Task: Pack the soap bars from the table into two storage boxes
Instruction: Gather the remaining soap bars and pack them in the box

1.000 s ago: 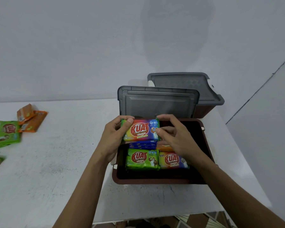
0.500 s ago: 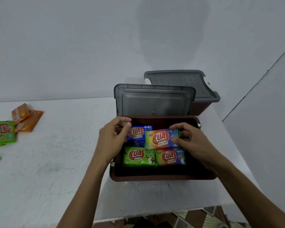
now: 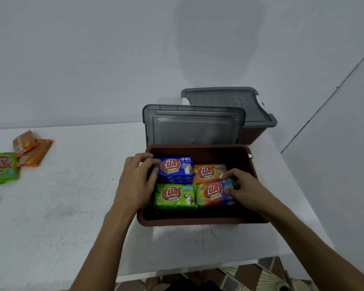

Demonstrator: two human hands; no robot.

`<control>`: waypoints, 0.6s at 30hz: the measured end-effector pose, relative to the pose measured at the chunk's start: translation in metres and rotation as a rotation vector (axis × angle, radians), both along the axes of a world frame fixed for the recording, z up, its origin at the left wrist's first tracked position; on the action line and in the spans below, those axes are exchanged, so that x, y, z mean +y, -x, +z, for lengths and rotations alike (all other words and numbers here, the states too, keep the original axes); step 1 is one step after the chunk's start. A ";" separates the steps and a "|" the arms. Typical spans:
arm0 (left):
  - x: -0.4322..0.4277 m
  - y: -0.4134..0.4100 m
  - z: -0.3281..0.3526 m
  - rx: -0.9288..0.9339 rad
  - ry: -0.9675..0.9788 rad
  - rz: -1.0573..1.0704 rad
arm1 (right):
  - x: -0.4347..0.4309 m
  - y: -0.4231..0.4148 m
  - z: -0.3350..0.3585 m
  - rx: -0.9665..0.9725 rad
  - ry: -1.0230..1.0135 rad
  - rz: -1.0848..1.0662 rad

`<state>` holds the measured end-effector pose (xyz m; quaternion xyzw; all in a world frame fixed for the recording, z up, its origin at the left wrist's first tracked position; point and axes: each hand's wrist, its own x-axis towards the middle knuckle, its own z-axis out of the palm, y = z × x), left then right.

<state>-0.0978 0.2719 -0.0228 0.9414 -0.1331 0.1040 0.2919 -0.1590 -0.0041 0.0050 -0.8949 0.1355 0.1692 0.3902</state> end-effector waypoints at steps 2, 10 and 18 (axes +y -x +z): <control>0.000 0.001 -0.001 0.000 -0.002 0.007 | 0.004 -0.001 -0.005 -0.008 0.088 0.013; -0.001 0.001 -0.002 0.000 -0.005 0.019 | 0.021 -0.001 -0.013 0.036 0.341 0.139; 0.000 0.002 -0.001 0.000 -0.003 0.003 | 0.025 -0.005 -0.006 0.062 0.439 0.202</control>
